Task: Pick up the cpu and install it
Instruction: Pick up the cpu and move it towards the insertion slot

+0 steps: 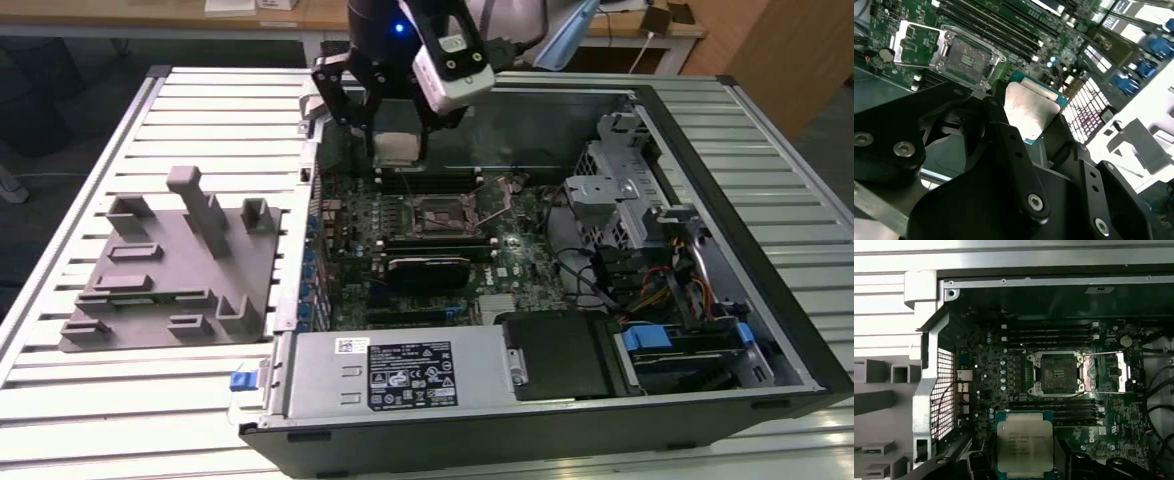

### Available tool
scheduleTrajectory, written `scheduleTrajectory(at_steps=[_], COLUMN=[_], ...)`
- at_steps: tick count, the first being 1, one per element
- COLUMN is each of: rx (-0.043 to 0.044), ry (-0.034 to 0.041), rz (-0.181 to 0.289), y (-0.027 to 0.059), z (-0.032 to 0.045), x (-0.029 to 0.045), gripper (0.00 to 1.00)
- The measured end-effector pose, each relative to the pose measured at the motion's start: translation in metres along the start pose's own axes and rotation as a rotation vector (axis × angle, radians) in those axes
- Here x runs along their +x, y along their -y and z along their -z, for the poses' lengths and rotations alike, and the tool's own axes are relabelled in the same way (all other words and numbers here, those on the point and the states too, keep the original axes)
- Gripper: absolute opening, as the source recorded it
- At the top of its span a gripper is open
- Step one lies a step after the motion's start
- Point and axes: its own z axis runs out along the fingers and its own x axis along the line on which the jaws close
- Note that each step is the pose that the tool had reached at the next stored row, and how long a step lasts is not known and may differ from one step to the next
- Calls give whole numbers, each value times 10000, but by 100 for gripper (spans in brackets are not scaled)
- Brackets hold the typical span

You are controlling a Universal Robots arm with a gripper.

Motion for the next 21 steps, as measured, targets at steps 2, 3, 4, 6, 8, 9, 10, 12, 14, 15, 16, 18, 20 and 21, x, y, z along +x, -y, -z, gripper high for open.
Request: scheduleTrajectory(at_steps=[2,3,4,6,8,9,10,12,14,15,16,18,20,21], rx=[2,3,3,2,2,1,2,3,1,1,1,3,4,3], ry=[-1,-1,-2,-1,-1,0,-1,-1,4,7,8,8,8,8], rz=[-1,-1,1,0,-1,0,0,0,0,1,1,1,1,0], y=[1,2,3,4,5,6,7,7,7,6,6,4,2,0], z=[-34,-52,-71,-107,-142,-160,-177,-209,-245,-262,-280,-315,-352,-370], x=[-36,-56,-78,-120,-161,-178,-190,-206,-216,-221,-229,-253,-298,-320], gripper=[55,55,55,55,55,55,55,55,55,55,55,55,55,55])
